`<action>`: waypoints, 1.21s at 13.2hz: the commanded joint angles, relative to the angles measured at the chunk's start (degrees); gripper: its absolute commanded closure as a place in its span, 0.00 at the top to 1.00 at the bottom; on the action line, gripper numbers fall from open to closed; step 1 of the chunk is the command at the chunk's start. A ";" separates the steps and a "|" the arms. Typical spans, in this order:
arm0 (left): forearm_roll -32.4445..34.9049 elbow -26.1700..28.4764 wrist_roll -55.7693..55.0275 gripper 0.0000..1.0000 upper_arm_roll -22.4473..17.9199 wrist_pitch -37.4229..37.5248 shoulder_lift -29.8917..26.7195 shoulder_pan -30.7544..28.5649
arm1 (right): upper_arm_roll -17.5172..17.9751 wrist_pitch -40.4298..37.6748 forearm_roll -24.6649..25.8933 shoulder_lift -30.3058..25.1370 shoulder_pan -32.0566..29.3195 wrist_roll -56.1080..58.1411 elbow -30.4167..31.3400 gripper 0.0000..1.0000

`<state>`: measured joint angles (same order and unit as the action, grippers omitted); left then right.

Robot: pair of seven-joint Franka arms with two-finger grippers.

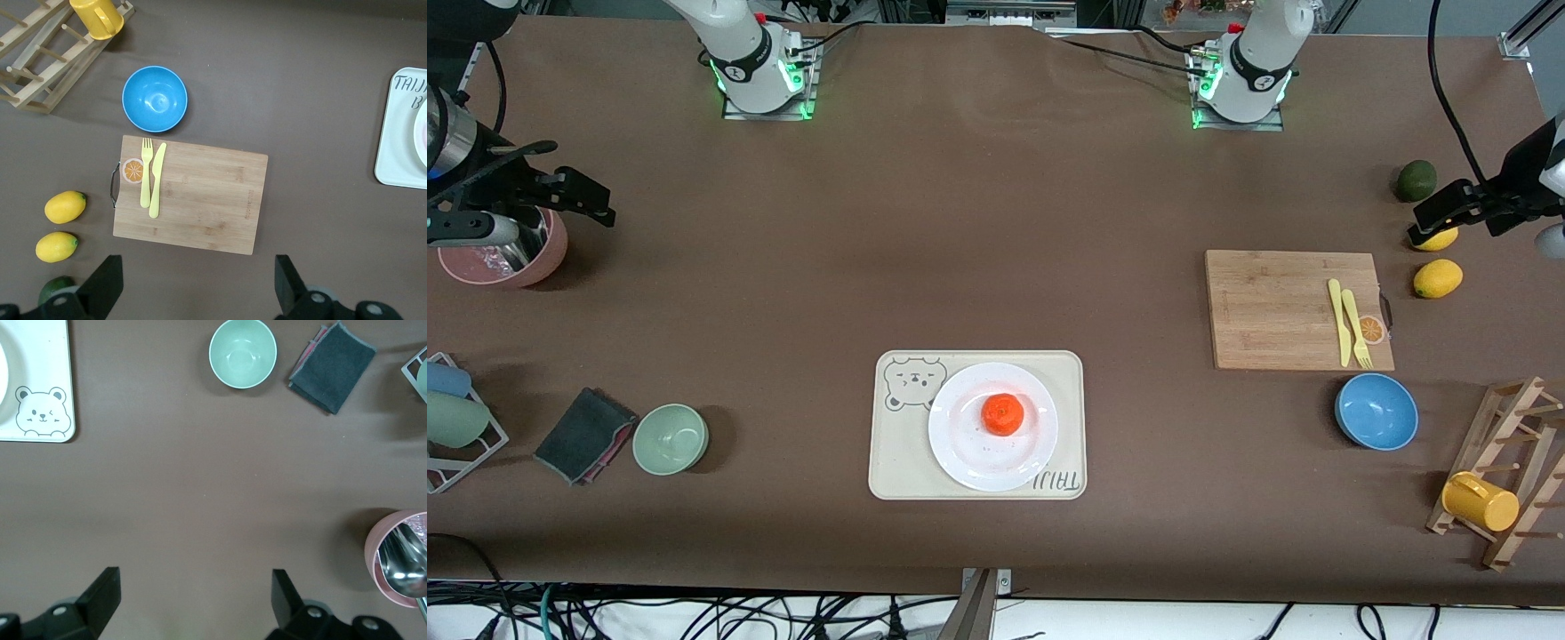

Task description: Place orange and plate with both arms

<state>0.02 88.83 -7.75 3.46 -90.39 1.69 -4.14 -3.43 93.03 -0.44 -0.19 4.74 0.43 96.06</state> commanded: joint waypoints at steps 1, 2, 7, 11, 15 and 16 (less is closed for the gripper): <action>-1.08 -1.55 0.80 1.00 -0.12 0.92 0.59 -0.08 | -0.09 -0.74 -0.62 0.63 0.01 -0.34 -1.14 1.00; -1.08 -1.55 0.80 1.00 -0.12 1.00 0.59 -0.08 | -0.09 -0.83 -0.79 0.63 0.01 -0.60 -1.05 1.00; -1.08 -1.55 0.80 1.00 -0.12 0.92 0.59 -0.08 | -0.18 -0.74 -0.44 0.63 0.01 -0.25 -1.14 1.00; -1.08 -1.55 0.80 1.00 -0.12 0.92 0.59 -0.08 | -0.18 -0.65 -0.44 0.81 0.10 -0.25 -1.32 1.00; -1.08 -1.55 0.80 1.00 -0.12 0.92 0.59 -0.08 | 0.26 -0.83 0.35 3.51 1.15 -0.25 -1.23 1.00; -1.08 -1.55 0.80 1.00 -0.12 0.92 0.59 -0.08 | 0.26 -1.52 0.26 6.14 1.94 0.01 -1.14 1.00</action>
<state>0.02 88.82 -7.75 3.46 -90.39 1.69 -4.14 -3.18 92.70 -0.37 1.62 5.32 0.38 96.15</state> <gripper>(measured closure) 0.000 0.000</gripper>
